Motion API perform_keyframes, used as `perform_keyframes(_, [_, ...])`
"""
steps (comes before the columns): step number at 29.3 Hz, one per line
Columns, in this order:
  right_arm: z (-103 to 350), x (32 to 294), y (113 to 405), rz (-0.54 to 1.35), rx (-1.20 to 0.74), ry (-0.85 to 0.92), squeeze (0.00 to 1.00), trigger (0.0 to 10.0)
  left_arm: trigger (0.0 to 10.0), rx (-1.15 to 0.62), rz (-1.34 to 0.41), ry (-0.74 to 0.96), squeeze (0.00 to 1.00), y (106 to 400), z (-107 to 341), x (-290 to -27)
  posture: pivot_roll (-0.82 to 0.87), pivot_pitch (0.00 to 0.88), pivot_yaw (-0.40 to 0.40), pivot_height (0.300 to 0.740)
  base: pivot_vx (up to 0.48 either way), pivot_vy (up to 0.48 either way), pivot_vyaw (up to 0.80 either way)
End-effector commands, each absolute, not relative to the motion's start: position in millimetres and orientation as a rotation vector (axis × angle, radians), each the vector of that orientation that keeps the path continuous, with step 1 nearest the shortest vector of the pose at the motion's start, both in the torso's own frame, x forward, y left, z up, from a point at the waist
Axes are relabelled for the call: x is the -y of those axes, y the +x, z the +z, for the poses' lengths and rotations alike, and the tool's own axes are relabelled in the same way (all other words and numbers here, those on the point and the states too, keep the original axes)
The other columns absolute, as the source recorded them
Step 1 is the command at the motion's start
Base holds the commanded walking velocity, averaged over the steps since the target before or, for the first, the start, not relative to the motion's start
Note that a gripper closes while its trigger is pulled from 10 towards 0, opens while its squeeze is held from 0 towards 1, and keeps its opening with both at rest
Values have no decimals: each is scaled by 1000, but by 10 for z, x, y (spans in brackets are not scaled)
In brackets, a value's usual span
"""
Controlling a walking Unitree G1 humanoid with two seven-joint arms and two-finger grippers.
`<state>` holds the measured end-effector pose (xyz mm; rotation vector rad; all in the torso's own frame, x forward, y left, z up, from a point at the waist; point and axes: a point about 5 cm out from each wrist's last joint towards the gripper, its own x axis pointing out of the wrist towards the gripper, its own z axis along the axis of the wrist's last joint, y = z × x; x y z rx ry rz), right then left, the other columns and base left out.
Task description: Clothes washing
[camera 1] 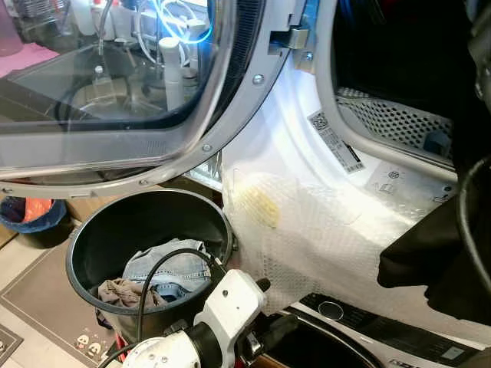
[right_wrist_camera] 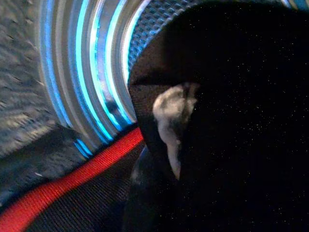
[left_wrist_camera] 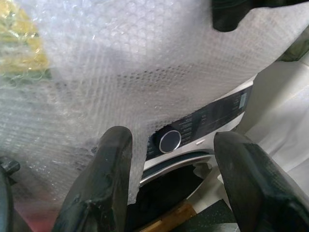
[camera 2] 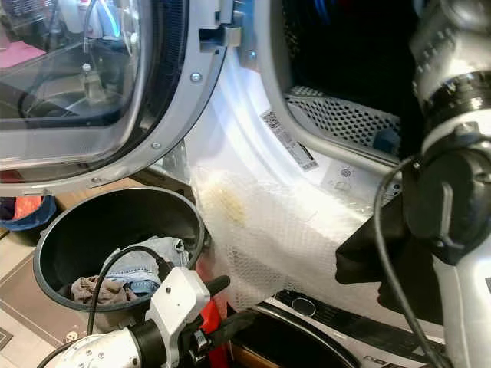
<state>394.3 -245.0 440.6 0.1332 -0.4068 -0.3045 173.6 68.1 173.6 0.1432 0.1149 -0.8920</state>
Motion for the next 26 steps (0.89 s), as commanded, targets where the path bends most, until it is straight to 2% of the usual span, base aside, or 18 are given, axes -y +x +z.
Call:
perform_keyframes(1, [4350,2577,3924,-329,396,131,0,10000,10000,-123,-905,144,0,1688,1748,-672,29,214,-122,740,0,0,0])
perform_keyframes(6, [4317,2657,3909,-321,392,104,0,10000,10000,-129,-916,148,0,1678,1752,-678,30,217,-109,740,0,0,0])
perform_keyframes(7, [4316,2693,3897,-324,389,91,894,10000,10000,-131,-918,149,0,1672,1757,-684,32,218,-106,740,0,0,0])
perform_keyframes(8, [4318,2706,3892,-315,388,81,1000,10000,10000,-134,-920,147,0,1667,1756,-685,35,217,-103,740,0,0,0])
perform_keyframes(15, [4304,2712,3892,-228,350,25,1000,10000,10000,-144,-926,149,0,1650,1759,-697,39,213,-94,740,0,0,0])
perform_keyframes(17, [4277,2701,3899,-169,305,-58,1000,10000,10000,-146,-933,153,0,1650,1766,-702,40,209,-90,740,0,0,0])
perform_keyframes(26, [4327,2701,3871,-104,290,-142,1000,10000,10000,-131,-934,167,0,1686,1800,-727,39,198,-83,740,0,0,0])
